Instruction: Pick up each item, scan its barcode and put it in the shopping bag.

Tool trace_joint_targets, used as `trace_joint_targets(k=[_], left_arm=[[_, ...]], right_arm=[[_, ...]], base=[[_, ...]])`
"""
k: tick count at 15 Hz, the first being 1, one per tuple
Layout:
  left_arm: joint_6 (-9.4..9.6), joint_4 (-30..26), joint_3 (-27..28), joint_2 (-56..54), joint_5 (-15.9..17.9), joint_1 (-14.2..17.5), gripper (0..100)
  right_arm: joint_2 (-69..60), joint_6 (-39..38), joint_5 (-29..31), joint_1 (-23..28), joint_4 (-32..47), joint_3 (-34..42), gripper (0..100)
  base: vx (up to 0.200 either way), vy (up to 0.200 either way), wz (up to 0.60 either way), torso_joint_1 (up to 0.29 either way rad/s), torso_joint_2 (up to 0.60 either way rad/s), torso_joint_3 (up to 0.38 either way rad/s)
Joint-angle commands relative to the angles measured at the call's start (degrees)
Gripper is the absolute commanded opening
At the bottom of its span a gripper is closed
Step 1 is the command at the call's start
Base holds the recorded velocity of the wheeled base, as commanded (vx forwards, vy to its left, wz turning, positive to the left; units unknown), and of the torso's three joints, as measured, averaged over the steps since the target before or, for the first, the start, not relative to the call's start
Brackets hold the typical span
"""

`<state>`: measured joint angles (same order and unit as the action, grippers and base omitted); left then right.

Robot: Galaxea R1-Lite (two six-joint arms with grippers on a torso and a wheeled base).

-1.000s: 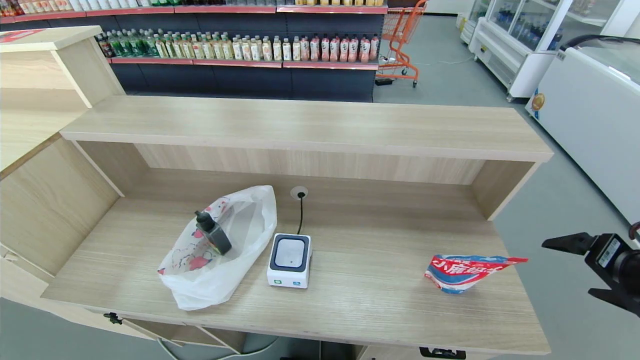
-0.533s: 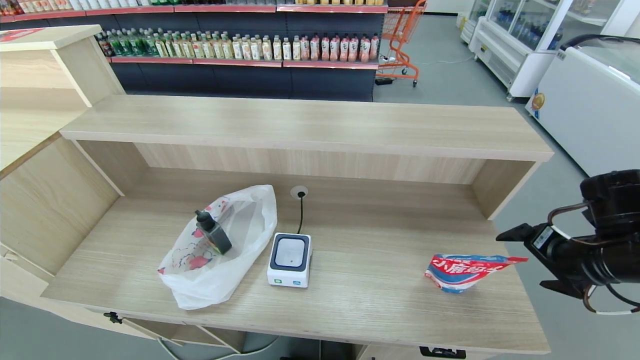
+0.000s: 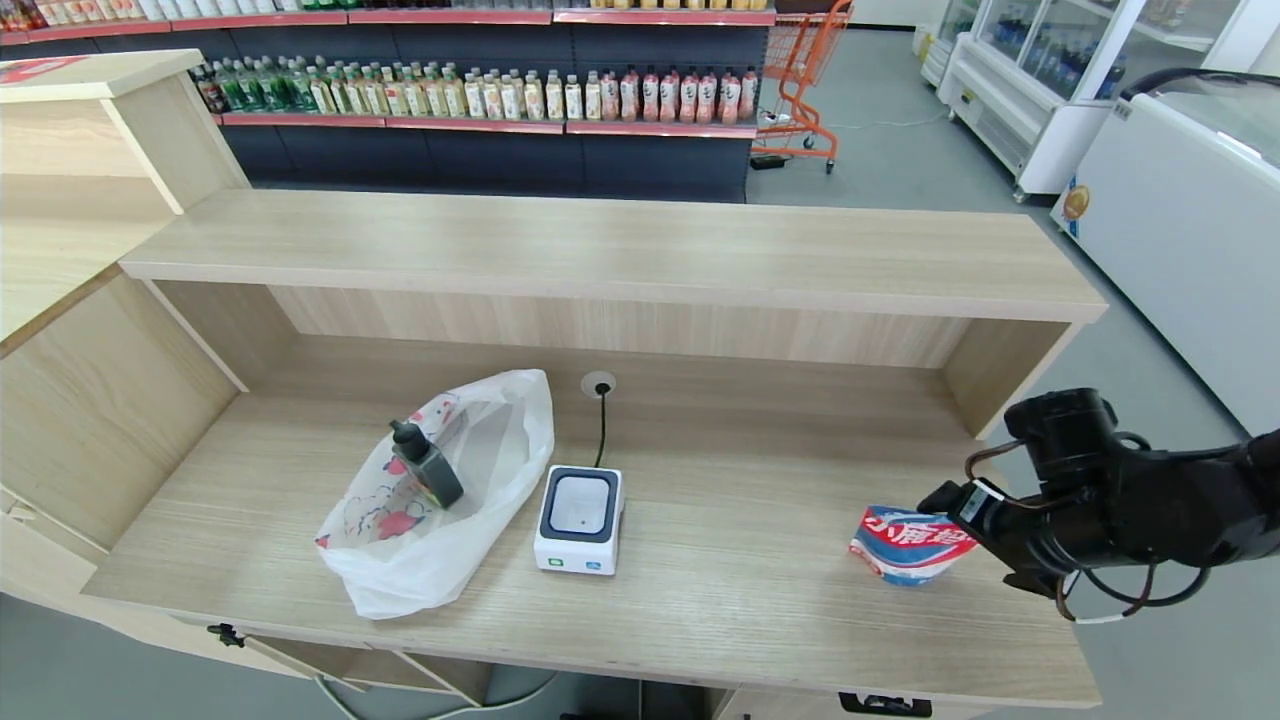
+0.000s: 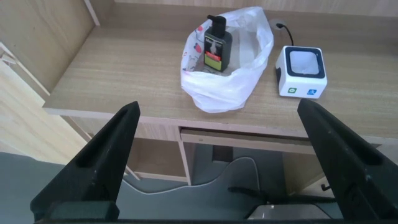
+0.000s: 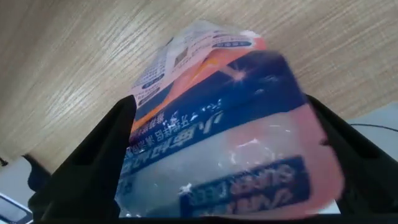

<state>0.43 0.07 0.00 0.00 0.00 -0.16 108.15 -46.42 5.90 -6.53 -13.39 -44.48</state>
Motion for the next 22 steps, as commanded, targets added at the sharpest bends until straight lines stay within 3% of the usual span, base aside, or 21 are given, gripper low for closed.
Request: trace_joint_targets(k=[1, 2, 7, 9, 11, 14, 18, 20, 22], left_arm=[[0.01, 0.0, 0.0, 0.1, 0.0, 0.1, 100], [0.01, 0.0, 0.0, 0.1, 0.0, 0.0, 100], [0.01, 0.0, 0.0, 0.1, 0.0, 0.1, 100], [0.01, 0.0, 0.0, 0.1, 0.0, 0.1, 100], [0.01, 0.0, 0.0, 0.1, 0.0, 0.0, 100], [0.01, 0.0, 0.0, 0.1, 0.0, 0.0, 100], [0.01, 0.0, 0.0, 0.1, 0.0, 0.1, 100], [0.01, 0.0, 0.0, 0.1, 0.0, 0.0, 100], [0.01, 0.0, 0.0, 0.1, 0.0, 0.0, 100]], right_arm=[[5.7, 0.4, 0.3, -1.4, -3.2, -1.0, 100], [6.5, 1.2, 0.3, -1.5, -5.5, -1.0, 0], [8.6, 7.8, 0.6, -2.0, -7.4, -1.6, 0], [7.6, 14.7, 4.2, -2.0, -11.2, -1.0, 0], [3.6, 20.4, 1.0, -2.0, -16.1, -0.4, 0], [-8.3, 28.3, -23.3, -0.4, -22.0, 1.6, 0], [-17.6, 39.6, -65.8, 4.9, -33.3, 12.1, 0], [-19.5, 39.2, -73.0, 3.8, -35.6, 13.5, 0], [-21.1, 37.8, -73.8, 0.5, -35.3, 14.0, 0]], base=[[0.000, 0.000, 0.00, 0.000, 0.00, 0.000], [0.000, 0.000, 0.00, 0.000, 0.00, 0.000], [0.000, 0.000, 0.00, 0.000, 0.00, 0.000], [0.000, 0.000, 0.00, 0.000, 0.00, 0.000], [0.000, 0.000, 0.00, 0.000, 0.00, 0.000], [0.000, 0.000, 0.00, 0.000, 0.00, 0.000], [0.000, 0.000, 0.00, 0.000, 0.00, 0.000], [0.000, 0.000, 0.00, 0.000, 0.00, 0.000], [0.000, 0.000, 0.00, 0.000, 0.00, 0.000]])
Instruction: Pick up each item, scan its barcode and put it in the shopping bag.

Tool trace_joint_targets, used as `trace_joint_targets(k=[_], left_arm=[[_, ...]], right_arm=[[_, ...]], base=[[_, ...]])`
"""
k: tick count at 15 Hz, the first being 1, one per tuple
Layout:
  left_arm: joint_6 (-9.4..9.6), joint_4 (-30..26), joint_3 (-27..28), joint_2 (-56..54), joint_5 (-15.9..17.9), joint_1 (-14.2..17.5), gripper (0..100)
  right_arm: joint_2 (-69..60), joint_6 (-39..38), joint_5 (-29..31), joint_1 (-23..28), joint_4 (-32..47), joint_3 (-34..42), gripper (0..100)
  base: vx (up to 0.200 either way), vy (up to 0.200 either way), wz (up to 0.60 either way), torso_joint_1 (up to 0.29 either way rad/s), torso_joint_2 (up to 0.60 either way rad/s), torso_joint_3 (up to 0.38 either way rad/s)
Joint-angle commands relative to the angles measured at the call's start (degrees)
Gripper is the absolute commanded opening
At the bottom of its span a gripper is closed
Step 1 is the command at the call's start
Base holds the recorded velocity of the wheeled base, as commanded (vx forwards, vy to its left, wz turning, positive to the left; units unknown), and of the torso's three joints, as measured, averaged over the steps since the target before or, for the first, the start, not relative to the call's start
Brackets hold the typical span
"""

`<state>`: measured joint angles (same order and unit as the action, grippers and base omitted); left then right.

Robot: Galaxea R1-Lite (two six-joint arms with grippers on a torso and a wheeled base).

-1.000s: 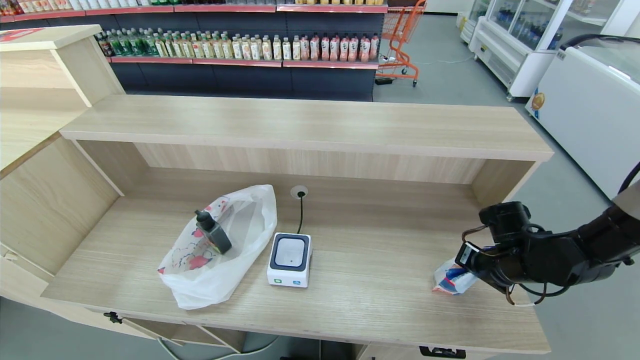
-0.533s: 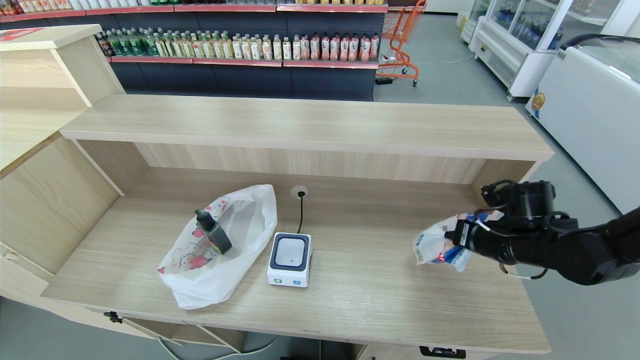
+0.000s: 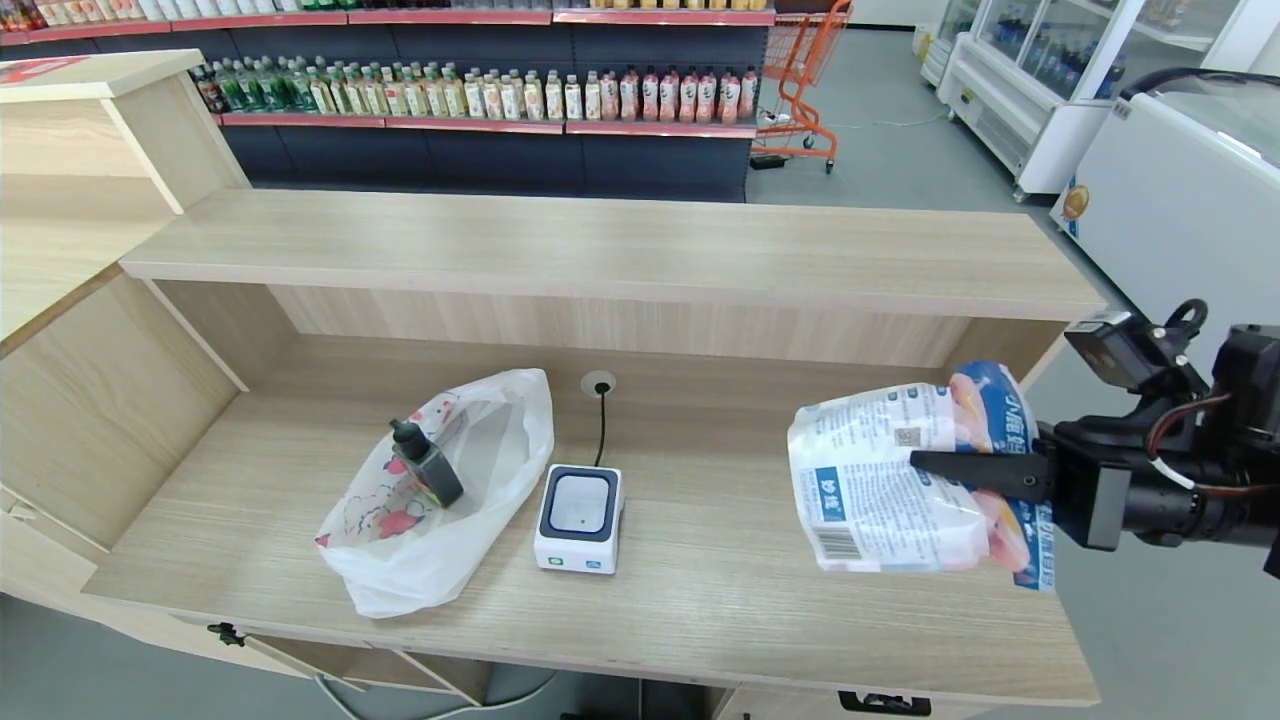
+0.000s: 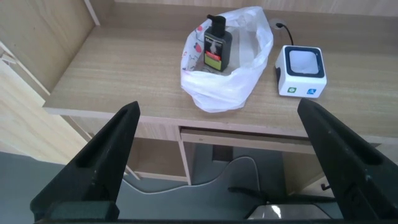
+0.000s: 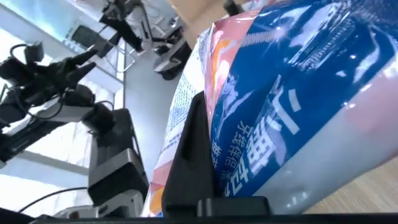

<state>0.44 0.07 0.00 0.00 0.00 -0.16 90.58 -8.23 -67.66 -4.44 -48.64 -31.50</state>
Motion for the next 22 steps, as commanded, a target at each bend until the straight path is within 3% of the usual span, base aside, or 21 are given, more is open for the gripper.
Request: trace_joint_targets(k=[1, 4, 8, 16, 22], left_arm=[[0.00, 0.0, 0.0, 0.1, 0.0, 0.0, 100], [0.00, 0.0, 0.0, 0.1, 0.0, 0.0, 100], [0.00, 0.0, 0.0, 0.1, 0.0, 0.0, 100], [0.00, 0.0, 0.0, 0.1, -0.1, 0.0, 100], [0.00, 0.0, 0.0, 0.1, 0.0, 0.0, 100]], right_arm=[[-4.4, -2.3, -0.3, -4.1, -0.1, 1.0, 0], [-7.8, -8.6, -0.3, -8.6, -0.1, 1.7, 0], [-9.0, -14.7, -0.3, -9.0, 0.0, 3.9, 0], [-10.2, -15.5, -0.3, -15.1, 0.8, 6.2, 0], [-9.0, -15.0, 0.0, -15.1, 0.6, 6.7, 0]], base=[[0.000, 0.000, 0.00, 0.000, 0.00, 0.000], [0.000, 0.000, 0.00, 0.000, 0.00, 0.000], [0.000, 0.000, 0.00, 0.000, 0.00, 0.000], [0.000, 0.000, 0.00, 0.000, 0.00, 0.000], [0.000, 0.000, 0.00, 0.000, 0.00, 0.000]])
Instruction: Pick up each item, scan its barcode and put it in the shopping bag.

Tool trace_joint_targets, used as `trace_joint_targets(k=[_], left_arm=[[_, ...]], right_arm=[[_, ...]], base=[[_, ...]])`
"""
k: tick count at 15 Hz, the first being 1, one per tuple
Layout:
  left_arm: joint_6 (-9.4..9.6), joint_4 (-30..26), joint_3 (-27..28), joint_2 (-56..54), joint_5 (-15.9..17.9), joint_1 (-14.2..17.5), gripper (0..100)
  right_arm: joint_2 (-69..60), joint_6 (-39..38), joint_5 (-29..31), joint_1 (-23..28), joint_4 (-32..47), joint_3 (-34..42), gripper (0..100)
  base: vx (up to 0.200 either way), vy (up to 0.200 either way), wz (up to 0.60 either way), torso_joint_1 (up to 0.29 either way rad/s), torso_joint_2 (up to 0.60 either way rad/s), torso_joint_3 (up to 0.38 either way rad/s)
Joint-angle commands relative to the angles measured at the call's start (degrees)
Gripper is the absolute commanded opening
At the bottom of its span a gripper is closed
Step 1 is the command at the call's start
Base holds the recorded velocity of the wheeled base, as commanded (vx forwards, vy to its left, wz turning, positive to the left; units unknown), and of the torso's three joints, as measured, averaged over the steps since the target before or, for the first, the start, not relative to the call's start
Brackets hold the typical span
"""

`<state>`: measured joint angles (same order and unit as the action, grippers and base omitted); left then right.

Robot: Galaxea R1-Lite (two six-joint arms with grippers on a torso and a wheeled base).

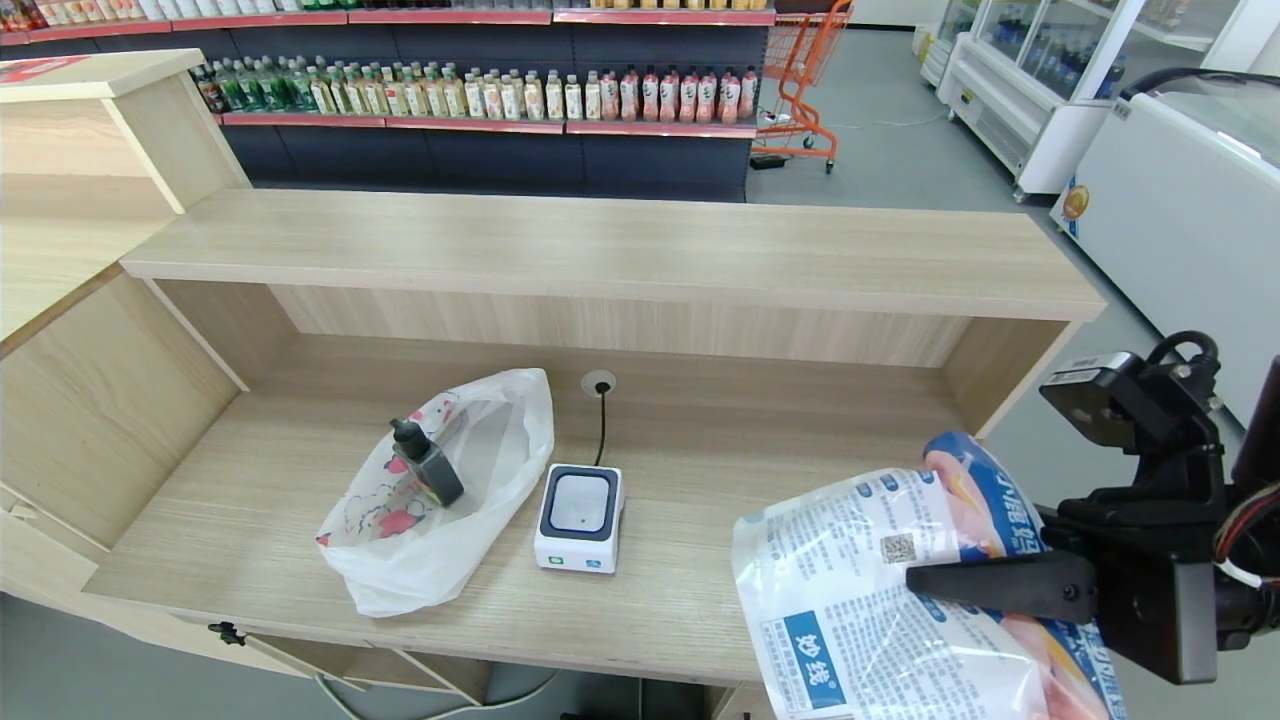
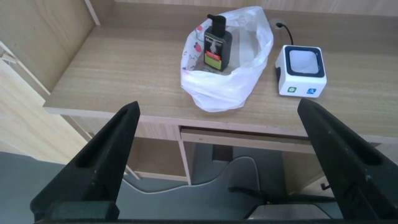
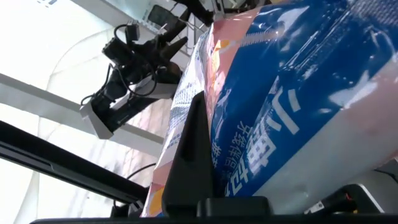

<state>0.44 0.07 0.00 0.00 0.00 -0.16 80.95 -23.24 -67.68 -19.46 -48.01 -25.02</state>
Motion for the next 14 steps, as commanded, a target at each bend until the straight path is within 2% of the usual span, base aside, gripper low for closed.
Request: trace_joint_targets(k=[1, 14], left_arm=[[0.00, 0.0, 0.0, 0.1, 0.0, 0.0, 100], [0.00, 0.0, 0.0, 0.1, 0.0, 0.0, 100]], right_arm=[[1.0, 0.0, 0.1, -0.1, -0.1, 0.2, 0], [-1.5, 1.4, 0.2, 0.2, 0.3, 0.3, 0]], base=[[0.000, 0.000, 0.00, 0.000, 0.00, 0.000], [0.000, 0.000, 0.00, 0.000, 0.00, 0.000]])
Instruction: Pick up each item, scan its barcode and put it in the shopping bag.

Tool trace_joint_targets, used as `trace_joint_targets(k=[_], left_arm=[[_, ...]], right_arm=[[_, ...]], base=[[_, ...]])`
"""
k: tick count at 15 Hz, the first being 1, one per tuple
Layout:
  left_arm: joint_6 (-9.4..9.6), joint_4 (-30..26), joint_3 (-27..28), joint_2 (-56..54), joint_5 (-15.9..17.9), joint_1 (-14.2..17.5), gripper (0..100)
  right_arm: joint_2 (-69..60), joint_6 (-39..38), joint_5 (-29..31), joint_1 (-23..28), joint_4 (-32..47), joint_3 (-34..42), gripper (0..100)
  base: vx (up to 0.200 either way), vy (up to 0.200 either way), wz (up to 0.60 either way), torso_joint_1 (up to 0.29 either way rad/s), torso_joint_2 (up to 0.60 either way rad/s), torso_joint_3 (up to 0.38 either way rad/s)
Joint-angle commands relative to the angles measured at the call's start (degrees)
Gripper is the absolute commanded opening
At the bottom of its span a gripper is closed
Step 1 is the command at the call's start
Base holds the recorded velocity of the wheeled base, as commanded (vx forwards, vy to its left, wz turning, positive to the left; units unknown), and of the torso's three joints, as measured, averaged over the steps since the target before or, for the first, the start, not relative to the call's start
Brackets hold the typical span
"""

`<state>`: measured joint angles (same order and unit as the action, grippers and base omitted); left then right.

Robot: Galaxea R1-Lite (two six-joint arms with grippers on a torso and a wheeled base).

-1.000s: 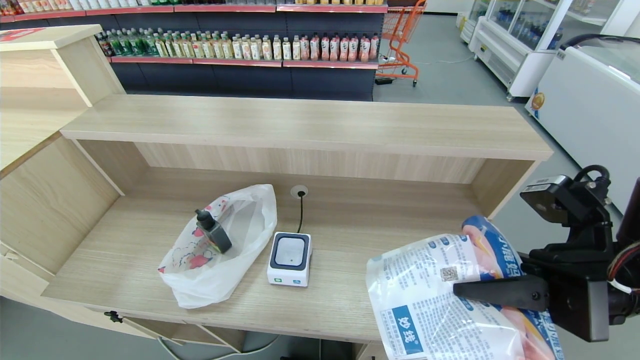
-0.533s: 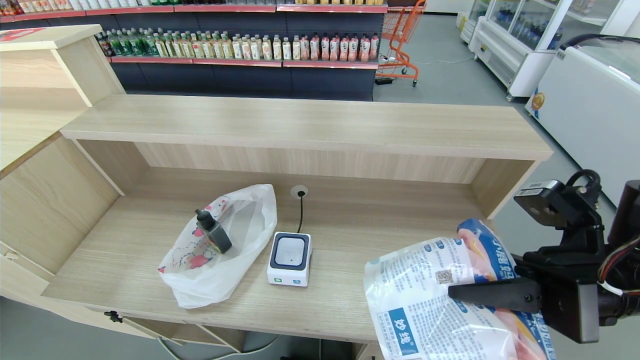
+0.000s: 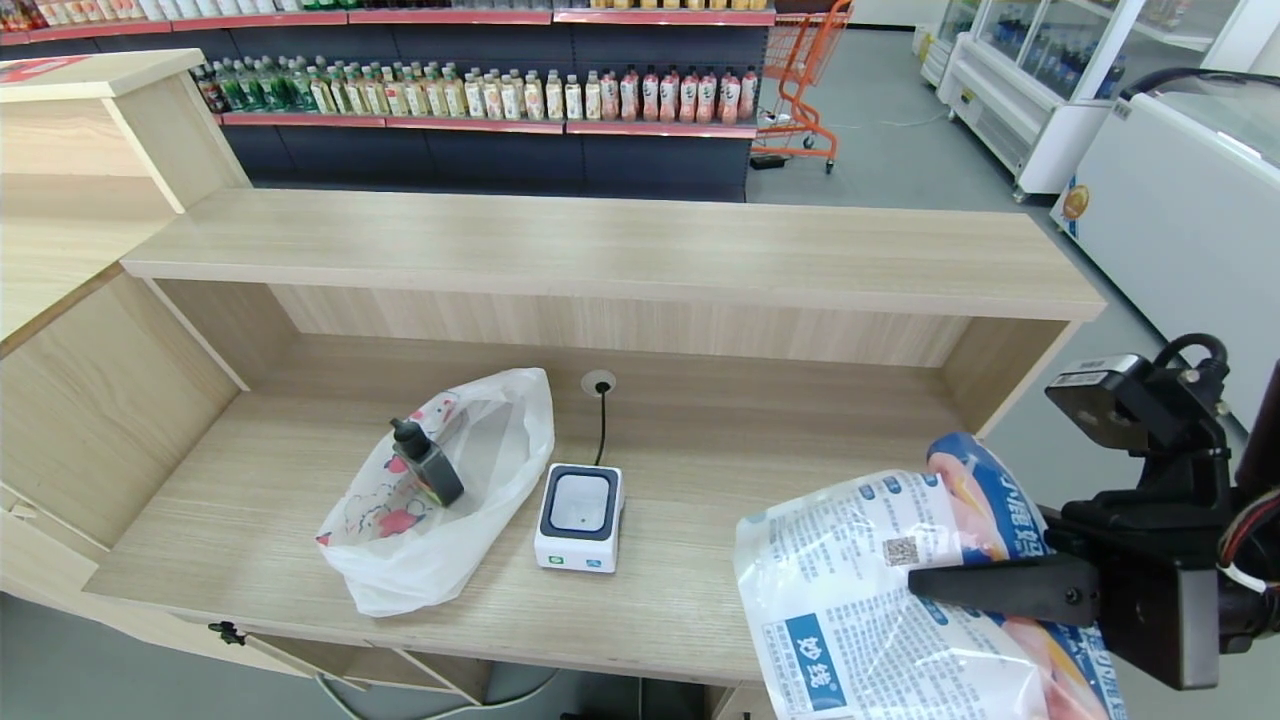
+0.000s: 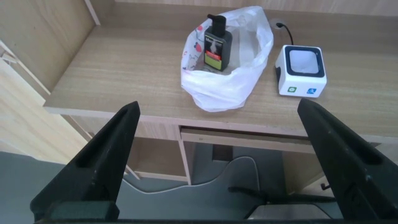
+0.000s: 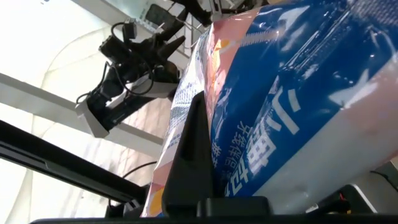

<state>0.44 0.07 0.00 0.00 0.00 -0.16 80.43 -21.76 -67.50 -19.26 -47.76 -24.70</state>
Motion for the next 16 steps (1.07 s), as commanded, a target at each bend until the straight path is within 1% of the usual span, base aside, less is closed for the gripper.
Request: trace_joint_targets(k=[1, 2, 3, 4, 5, 6, 7, 8, 9, 11, 15, 16], left_arm=[[0.00, 0.0, 0.0, 0.1, 0.0, 0.0, 100], [0.00, 0.0, 0.0, 0.1, 0.0, 0.0, 100], [0.00, 0.0, 0.0, 0.1, 0.0, 0.1, 100], [0.00, 0.0, 0.0, 0.1, 0.0, 0.0, 100], [0.00, 0.0, 0.0, 0.1, 0.0, 0.0, 100], [0.00, 0.0, 0.0, 0.1, 0.0, 0.0, 100], [0.00, 0.0, 0.0, 0.1, 0.0, 0.1, 100], [0.00, 0.0, 0.0, 0.1, 0.0, 0.1, 100], [0.00, 0.0, 0.0, 0.1, 0.0, 0.0, 100], [0.00, 0.0, 0.0, 0.1, 0.0, 0.0, 100], [0.00, 0.0, 0.0, 0.1, 0.0, 0.0, 100], [0.00, 0.0, 0.0, 0.1, 0.0, 0.0, 100]], right_arm=[[-1.2, 0.0, 0.0, 0.0, 0.0, 0.0, 0], [-1.0, 0.1, 1.3, 0.3, -0.3, 0.0, 0], [-0.5, 0.3, 4.0, 1.1, -0.5, -0.3, 0], [0.4, 4.3, 11.5, 3.1, -0.5, -1.1, 0], [0.9, 11.1, 17.5, 4.9, -0.5, -1.8, 0], [1.0, 15.1, 19.9, 5.8, -0.4, -1.8, 0], [0.8, 34.4, 27.8, 8.3, -0.3, -1.3, 0], [0.3, 50.5, 33.4, 10.2, -0.5, 0.1, 0], [-0.5, 62.7, 35.2, 12.3, -0.3, 0.9, 0], [-0.7, 76.2, 35.2, 13.6, -0.4, 1.8, 0], [-1.7, 92.2, 35.0, 13.9, -0.2, 2.3, 0], [-1.7, 93.7, 30.7, 13.7, 0.0, 2.1, 0]], base=[[0.000, 0.000, 0.00, 0.000, 0.00, 0.000], [0.000, 0.000, 0.00, 0.000, 0.00, 0.000], [0.000, 0.000, 0.00, 0.000, 0.00, 0.000], [0.000, 0.000, 0.00, 0.000, 0.00, 0.000], [0.000, 0.000, 0.00, 0.000, 0.00, 0.000], [0.000, 0.000, 0.00, 0.000, 0.00, 0.000], [0.000, 0.000, 0.00, 0.000, 0.00, 0.000], [0.000, 0.000, 0.00, 0.000, 0.00, 0.000], [0.000, 0.000, 0.00, 0.000, 0.00, 0.000], [0.000, 0.000, 0.00, 0.000, 0.00, 0.000], [0.000, 0.000, 0.00, 0.000, 0.00, 0.000], [0.000, 0.000, 0.00, 0.000, 0.00, 0.000]])
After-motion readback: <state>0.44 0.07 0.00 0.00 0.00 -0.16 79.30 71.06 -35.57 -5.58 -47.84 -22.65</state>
